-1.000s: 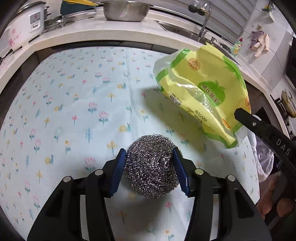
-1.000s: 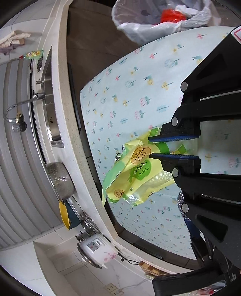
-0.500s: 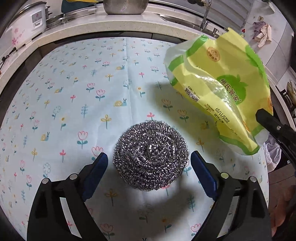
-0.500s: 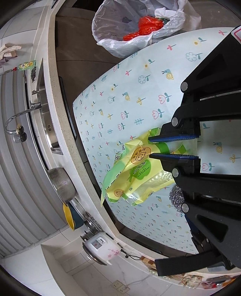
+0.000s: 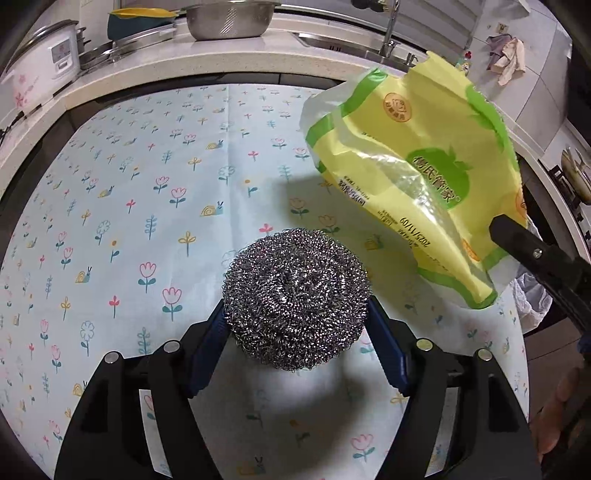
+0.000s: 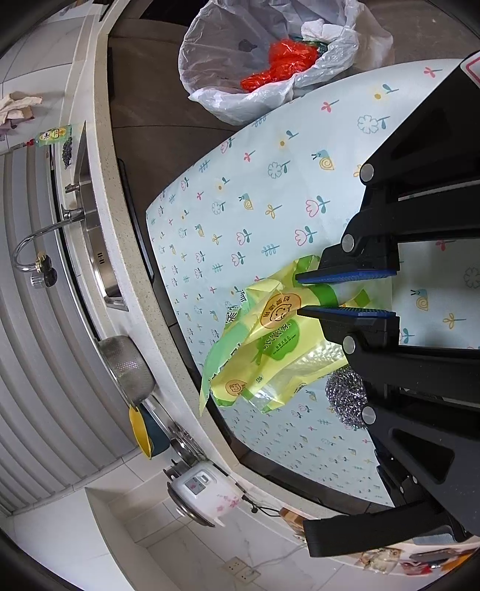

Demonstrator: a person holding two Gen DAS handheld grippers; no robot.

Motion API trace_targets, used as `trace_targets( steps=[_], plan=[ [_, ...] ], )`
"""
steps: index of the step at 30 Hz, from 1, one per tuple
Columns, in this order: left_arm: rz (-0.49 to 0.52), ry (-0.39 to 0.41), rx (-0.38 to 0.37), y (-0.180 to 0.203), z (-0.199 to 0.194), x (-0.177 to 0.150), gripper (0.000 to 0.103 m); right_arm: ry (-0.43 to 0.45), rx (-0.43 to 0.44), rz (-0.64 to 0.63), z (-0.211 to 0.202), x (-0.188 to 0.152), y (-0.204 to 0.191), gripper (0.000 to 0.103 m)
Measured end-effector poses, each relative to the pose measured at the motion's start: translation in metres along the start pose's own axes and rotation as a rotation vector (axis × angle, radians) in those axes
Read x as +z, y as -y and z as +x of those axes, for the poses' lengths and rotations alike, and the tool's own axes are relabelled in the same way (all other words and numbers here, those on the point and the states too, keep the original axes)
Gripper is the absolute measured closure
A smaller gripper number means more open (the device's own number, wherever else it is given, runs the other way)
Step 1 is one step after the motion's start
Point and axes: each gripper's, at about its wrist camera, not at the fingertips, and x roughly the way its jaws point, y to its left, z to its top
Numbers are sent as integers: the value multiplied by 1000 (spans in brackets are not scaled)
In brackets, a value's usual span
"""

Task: Collect trash
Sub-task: 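Carry the steel scrubber and yellow-green wipe pack in both tools over the bin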

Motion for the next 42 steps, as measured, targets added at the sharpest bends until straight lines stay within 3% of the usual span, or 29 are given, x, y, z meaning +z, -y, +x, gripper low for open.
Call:
trace_targets(
  steps=[11, 22, 33, 42],
  plan=[
    [81, 39, -27, 45, -19, 6, 34, 66, -15, 50, -38, 6, 33, 92],
    [188, 64, -71, 120, -30, 9, 34, 138, -66, 126, -84, 10, 92, 92],
    [380, 99, -171, 233, -27, 17, 34, 221, -211, 226, -130, 16, 183, 92],
    [465, 71, -249, 300, 5, 20, 33, 245, -310, 302, -139, 22, 251, 92]
  ],
)
